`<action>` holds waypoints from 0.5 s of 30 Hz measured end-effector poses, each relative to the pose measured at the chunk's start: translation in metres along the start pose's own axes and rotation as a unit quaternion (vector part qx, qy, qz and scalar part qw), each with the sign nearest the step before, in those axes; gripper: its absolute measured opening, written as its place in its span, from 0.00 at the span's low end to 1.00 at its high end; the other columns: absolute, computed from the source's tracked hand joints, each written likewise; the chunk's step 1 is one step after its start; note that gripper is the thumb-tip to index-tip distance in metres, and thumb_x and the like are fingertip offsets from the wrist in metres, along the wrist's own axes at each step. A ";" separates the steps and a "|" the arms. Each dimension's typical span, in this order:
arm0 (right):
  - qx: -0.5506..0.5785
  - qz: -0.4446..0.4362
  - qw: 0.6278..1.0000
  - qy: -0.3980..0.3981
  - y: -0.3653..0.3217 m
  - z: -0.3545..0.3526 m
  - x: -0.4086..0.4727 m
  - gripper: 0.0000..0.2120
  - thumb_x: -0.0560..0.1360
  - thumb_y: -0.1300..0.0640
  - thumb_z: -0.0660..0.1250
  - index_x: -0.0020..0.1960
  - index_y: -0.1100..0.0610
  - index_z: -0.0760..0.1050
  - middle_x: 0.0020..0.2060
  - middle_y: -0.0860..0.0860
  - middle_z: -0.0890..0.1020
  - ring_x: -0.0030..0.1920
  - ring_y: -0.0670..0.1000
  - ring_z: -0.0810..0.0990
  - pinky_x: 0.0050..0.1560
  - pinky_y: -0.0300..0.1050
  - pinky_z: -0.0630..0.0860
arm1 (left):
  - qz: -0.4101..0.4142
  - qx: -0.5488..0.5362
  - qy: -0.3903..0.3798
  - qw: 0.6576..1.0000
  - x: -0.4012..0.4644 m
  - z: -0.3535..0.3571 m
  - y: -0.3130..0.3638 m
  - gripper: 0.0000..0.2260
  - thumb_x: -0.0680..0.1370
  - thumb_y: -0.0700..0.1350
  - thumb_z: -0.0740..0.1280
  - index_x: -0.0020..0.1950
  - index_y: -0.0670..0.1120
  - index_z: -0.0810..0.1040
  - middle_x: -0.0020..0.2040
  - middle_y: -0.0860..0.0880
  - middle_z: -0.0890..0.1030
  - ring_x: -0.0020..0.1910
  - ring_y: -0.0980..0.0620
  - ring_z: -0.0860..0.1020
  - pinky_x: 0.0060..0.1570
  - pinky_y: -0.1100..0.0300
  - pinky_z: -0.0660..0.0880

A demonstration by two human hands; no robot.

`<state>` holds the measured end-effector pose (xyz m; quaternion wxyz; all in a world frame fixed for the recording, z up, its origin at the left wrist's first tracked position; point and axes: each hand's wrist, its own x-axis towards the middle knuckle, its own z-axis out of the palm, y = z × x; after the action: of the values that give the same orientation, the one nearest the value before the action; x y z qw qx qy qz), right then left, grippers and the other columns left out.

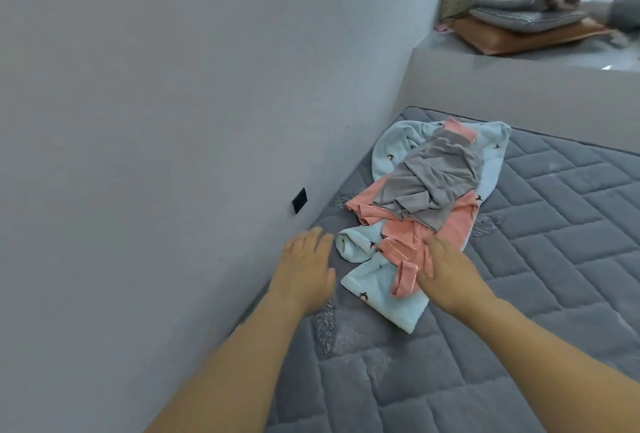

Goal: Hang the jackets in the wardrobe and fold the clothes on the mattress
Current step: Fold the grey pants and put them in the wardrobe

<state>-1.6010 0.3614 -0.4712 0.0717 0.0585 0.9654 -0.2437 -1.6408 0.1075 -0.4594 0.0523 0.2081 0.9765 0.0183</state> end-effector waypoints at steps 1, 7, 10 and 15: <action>-0.009 0.017 1.000 -0.004 0.025 0.021 0.013 0.26 0.77 0.57 0.64 0.73 0.61 0.63 0.69 0.57 0.70 0.66 0.58 0.70 0.62 0.49 0.68 | 0.013 -0.009 -0.025 1.000 0.017 0.032 0.006 0.28 0.79 0.51 0.57 0.78 0.45 0.58 0.78 0.43 0.57 0.75 0.43 0.58 0.75 0.48 0.53; -0.071 -0.005 0.997 0.025 0.161 0.127 0.104 0.33 0.72 0.52 0.68 0.74 0.61 0.65 0.70 0.62 0.69 0.66 0.66 0.71 0.66 0.61 0.68 | 0.093 -0.096 -0.109 0.985 0.128 0.189 0.051 0.34 0.78 0.49 0.63 0.80 0.48 0.51 0.80 0.45 0.50 0.78 0.46 0.49 0.77 0.50 0.49; -0.132 -0.046 0.990 -0.010 0.218 0.173 0.145 0.38 0.72 0.36 0.52 0.79 0.52 0.56 0.77 0.55 0.60 0.77 0.58 0.58 0.76 0.56 0.51 | 0.117 -0.085 -0.131 0.981 0.177 0.254 0.071 0.36 0.76 0.58 0.63 0.79 0.55 0.49 0.79 0.49 0.48 0.79 0.47 0.44 0.76 0.42 0.48; -0.097 -0.097 0.989 0.062 0.270 0.238 0.166 0.35 0.74 0.39 0.57 0.77 0.52 0.62 0.76 0.53 0.63 0.77 0.55 0.59 0.75 0.62 0.55 | 0.063 -0.046 -0.033 0.996 0.192 0.348 0.070 0.33 0.71 0.66 0.57 0.76 0.60 0.60 0.77 0.51 0.56 0.76 0.47 0.53 0.72 0.38 0.47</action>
<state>-1.6983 0.4965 -0.8305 -0.0073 -0.0273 0.9881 -0.1509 -1.7489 0.2551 -0.8194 0.0928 0.2672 0.9573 0.0599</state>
